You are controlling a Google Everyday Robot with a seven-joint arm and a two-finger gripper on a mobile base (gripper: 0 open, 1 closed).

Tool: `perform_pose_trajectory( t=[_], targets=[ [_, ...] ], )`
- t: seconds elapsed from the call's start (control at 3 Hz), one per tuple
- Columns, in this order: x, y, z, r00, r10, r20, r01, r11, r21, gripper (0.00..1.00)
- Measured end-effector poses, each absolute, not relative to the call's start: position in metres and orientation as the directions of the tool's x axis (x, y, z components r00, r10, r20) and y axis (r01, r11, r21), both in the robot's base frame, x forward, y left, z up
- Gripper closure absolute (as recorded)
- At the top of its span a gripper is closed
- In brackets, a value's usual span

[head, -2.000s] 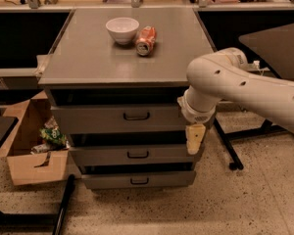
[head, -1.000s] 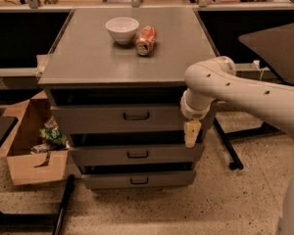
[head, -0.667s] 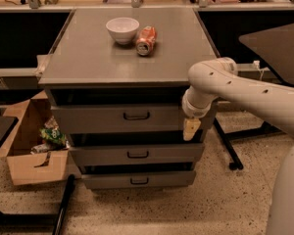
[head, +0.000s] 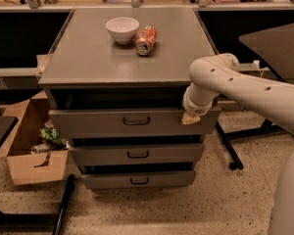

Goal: Open top drawer

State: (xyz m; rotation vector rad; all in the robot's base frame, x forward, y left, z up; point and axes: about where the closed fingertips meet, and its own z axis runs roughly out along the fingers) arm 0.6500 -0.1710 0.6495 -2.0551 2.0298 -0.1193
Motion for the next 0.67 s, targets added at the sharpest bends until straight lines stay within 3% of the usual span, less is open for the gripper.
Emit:
perform_pose_trajectory(
  t=[0.33,0.67],
  targets=[
    [0.6501,-0.1710,0.6541,0.026,-0.993,-0.116,-0.972,0.002,-0.233,0.87],
    [0.6501,-0.1710,0.6542,0.026,-0.993,-0.116,-0.972,0.002,-0.233,0.86]
  ],
)
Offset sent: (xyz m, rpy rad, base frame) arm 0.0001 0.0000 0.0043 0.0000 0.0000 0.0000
